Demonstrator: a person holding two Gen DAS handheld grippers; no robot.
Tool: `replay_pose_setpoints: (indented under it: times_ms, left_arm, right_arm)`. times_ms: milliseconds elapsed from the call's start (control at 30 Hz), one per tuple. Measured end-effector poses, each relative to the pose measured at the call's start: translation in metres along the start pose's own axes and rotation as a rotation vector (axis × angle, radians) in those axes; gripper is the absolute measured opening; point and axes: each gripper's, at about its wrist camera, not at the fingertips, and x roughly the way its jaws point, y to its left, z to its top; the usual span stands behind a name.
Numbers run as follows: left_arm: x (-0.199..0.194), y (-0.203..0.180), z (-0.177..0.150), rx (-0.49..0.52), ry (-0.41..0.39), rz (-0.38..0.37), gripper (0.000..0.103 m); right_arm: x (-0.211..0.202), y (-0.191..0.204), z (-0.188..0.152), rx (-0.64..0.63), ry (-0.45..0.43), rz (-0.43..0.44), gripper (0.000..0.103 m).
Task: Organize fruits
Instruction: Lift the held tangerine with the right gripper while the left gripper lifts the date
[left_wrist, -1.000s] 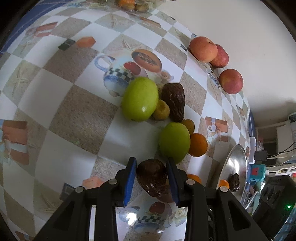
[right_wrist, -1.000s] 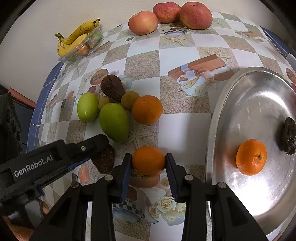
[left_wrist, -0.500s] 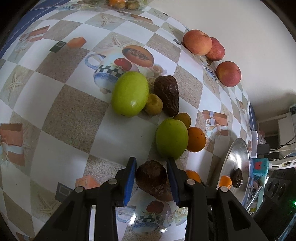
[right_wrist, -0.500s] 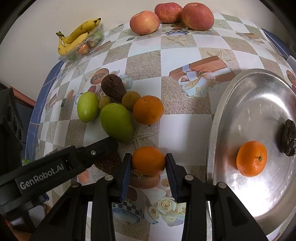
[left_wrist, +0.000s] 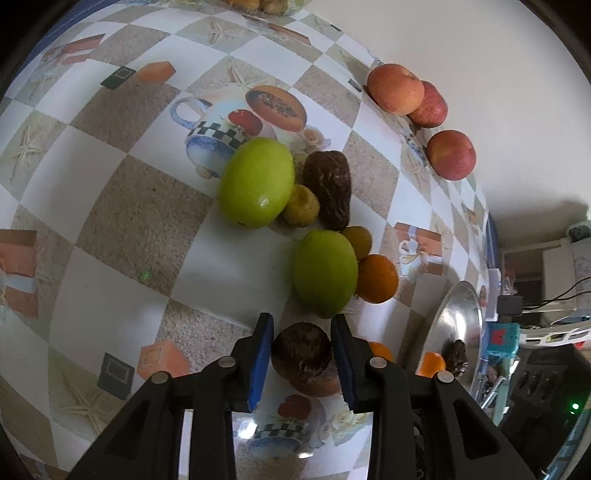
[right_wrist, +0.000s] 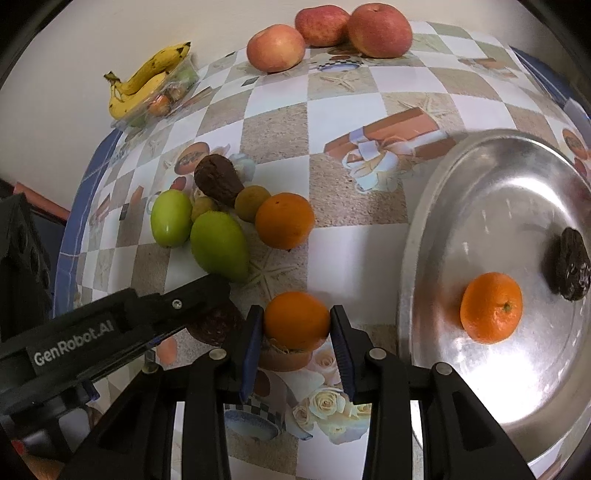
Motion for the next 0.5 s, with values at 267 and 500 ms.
replay_pose_setpoints:
  times_ms: [267, 500]
  left_arm:
    - [-0.023, -0.018, 0.002, 0.051, -0.064, -0.048, 0.029]
    - [-0.028, -0.032, 0.002, 0.095, -0.099, -0.03, 0.026]
  right_arm:
    - [-0.025, -0.006, 0.005, 0.034, -0.057, 0.039, 0.038]
    - [-0.039, -0.015, 0.01, 0.059, -0.1, 0.021, 0.038]
